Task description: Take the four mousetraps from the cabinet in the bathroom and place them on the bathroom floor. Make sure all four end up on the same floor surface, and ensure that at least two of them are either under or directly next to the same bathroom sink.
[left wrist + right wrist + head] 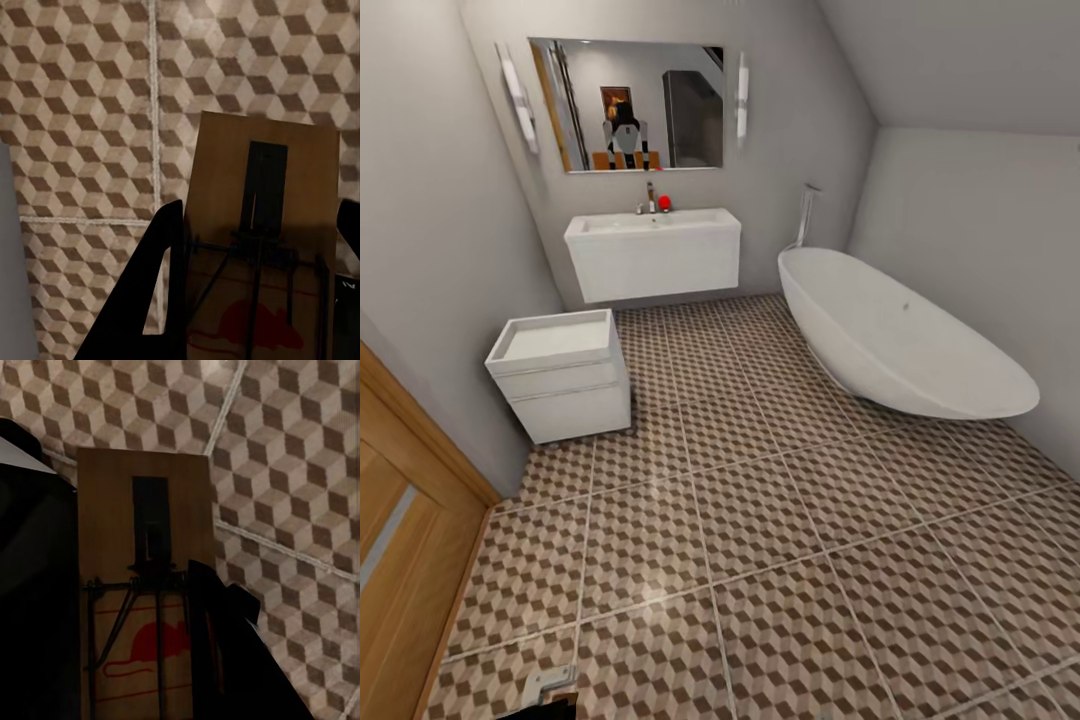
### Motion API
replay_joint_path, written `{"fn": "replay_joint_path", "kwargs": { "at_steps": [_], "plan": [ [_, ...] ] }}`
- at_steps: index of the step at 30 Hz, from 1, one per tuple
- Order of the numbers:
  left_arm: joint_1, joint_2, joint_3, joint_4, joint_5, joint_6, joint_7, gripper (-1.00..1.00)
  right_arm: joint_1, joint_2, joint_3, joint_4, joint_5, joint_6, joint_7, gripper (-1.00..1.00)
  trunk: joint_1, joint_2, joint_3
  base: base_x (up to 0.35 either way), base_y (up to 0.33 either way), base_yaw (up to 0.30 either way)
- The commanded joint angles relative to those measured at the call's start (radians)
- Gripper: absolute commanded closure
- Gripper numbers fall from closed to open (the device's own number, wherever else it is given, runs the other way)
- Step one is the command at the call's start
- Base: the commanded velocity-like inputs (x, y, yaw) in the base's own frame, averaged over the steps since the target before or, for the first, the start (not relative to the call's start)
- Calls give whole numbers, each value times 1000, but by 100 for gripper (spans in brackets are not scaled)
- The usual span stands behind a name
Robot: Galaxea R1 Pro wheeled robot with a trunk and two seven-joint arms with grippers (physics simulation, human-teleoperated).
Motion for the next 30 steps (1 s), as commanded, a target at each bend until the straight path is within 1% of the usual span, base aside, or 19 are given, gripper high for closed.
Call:
{"fn": "replay_joint_path", "kwargs": {
  "at_steps": [1, 30],
  "plan": [
    [0, 0, -8, 0, 5, 1, 4, 100, -2, 0, 4, 4, 1, -8, -1, 100, 0, -1, 1, 8, 0, 0],
    [0, 0, -8, 0, 5, -1, 4, 100, -2, -1, 4, 6, 1, -9, -3, 100, 0, -1, 47, 0, 0, 0]
  ]
}}
